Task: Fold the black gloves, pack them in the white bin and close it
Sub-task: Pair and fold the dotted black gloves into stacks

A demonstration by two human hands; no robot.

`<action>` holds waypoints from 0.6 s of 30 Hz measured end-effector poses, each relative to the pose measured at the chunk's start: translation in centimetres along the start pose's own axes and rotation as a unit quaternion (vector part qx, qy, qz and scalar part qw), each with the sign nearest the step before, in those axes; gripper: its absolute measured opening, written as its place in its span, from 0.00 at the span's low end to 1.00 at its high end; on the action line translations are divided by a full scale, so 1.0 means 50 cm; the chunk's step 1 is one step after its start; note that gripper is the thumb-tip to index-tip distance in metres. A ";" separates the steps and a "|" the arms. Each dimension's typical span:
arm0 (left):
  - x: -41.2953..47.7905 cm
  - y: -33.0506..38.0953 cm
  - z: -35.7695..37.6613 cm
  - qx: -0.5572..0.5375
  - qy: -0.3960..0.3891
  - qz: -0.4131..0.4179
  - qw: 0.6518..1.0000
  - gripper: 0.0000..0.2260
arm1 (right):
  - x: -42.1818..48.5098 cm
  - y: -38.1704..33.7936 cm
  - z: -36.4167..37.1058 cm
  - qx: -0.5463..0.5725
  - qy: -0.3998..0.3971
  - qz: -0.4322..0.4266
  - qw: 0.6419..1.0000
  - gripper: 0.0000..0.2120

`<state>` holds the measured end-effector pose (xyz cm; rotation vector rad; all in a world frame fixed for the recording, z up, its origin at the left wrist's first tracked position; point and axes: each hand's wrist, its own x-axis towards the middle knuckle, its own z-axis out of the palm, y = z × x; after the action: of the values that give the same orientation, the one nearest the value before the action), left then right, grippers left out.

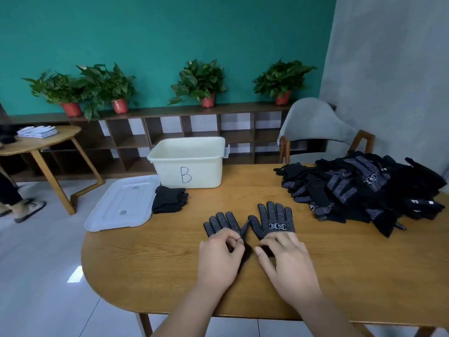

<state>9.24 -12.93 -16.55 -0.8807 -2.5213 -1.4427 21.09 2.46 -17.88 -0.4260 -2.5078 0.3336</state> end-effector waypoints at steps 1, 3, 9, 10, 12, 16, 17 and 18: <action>-0.003 0.011 0.008 -0.038 0.001 -0.013 0.999 0.05 | 0.001 -0.001 -0.004 0.011 -0.011 0.000 1.000 0.21; -0.008 0.026 0.026 -0.087 -0.003 -0.033 0.996 0.06 | 0.002 0.002 -0.007 0.036 -0.029 0.007 0.999 0.23; -0.020 0.014 0.056 -0.053 0.015 0.019 0.998 0.11 | 0.002 0.018 -0.006 0.089 -0.003 0.047 0.995 0.05; -0.021 0.010 0.057 -0.038 0.026 0.032 0.998 0.10 | 0.004 0.015 -0.010 0.105 0.000 0.062 0.993 0.04; -0.020 0.003 0.059 -0.023 0.040 0.046 0.998 0.10 | 0.005 0.007 -0.018 0.129 -0.001 0.085 0.988 0.04; -0.017 -0.001 0.062 -0.007 0.026 0.053 0.998 0.15 | 0.004 0.002 -0.032 0.176 0.022 0.100 0.979 0.07; -0.016 -0.001 0.063 0.003 0.019 0.055 0.998 0.17 | 0.005 0.003 -0.037 0.188 0.028 0.107 0.976 0.08; -0.016 -0.001 0.064 0.015 0.010 0.056 0.998 0.18 | 0.007 0.003 -0.045 0.195 0.032 0.110 0.974 0.09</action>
<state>10.47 -10.67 -18.63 -0.9805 -2.4303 -1.3705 22.13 3.05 -15.97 -0.5421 -2.2612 0.8650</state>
